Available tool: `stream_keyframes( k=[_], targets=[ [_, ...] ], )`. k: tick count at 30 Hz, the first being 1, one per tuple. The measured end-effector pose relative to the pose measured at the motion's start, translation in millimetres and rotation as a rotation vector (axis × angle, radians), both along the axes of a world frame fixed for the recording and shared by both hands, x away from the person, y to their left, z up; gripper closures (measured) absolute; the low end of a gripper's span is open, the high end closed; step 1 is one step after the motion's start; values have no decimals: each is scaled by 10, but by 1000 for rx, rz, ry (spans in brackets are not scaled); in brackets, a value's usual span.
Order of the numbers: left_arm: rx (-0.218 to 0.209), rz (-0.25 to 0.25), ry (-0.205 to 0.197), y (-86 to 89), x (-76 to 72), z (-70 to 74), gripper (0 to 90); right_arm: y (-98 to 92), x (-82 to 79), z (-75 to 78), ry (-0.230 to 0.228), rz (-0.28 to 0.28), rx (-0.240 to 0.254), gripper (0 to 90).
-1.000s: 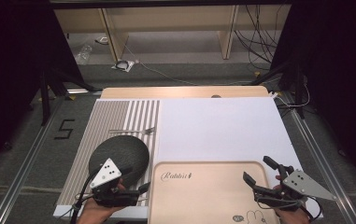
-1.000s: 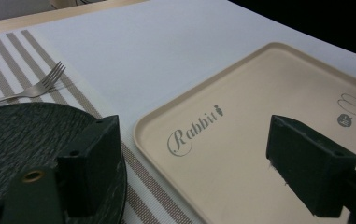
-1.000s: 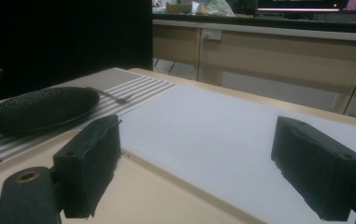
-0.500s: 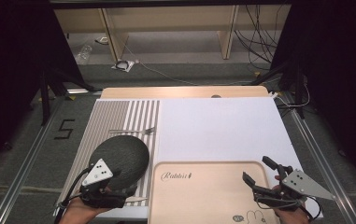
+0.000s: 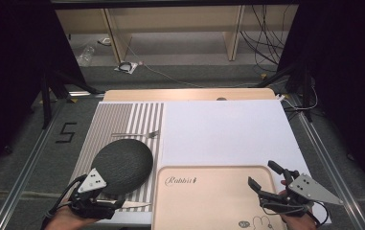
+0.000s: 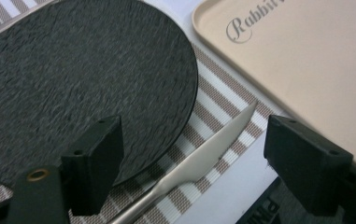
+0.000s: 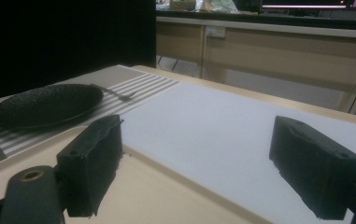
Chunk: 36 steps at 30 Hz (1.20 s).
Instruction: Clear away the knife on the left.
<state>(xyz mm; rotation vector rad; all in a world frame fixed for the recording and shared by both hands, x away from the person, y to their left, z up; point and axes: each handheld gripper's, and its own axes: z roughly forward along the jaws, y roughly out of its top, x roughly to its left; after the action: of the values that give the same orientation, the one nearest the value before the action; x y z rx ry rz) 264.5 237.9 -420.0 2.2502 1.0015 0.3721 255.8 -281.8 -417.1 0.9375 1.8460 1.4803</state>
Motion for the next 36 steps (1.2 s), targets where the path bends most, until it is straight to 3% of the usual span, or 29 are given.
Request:
stream_keyframes(
  k=[4,18,36],
  targets=[
    [14,6,27,67,-7,-17,209,3,6,-4,2,4,0,186],
    [153,7,125,170,33,-141,218,10,6,-4,2,7,1,187],
    [240,16,222,277,232,-332,246,14,4,-3,8,12,-7,189]
  ],
)
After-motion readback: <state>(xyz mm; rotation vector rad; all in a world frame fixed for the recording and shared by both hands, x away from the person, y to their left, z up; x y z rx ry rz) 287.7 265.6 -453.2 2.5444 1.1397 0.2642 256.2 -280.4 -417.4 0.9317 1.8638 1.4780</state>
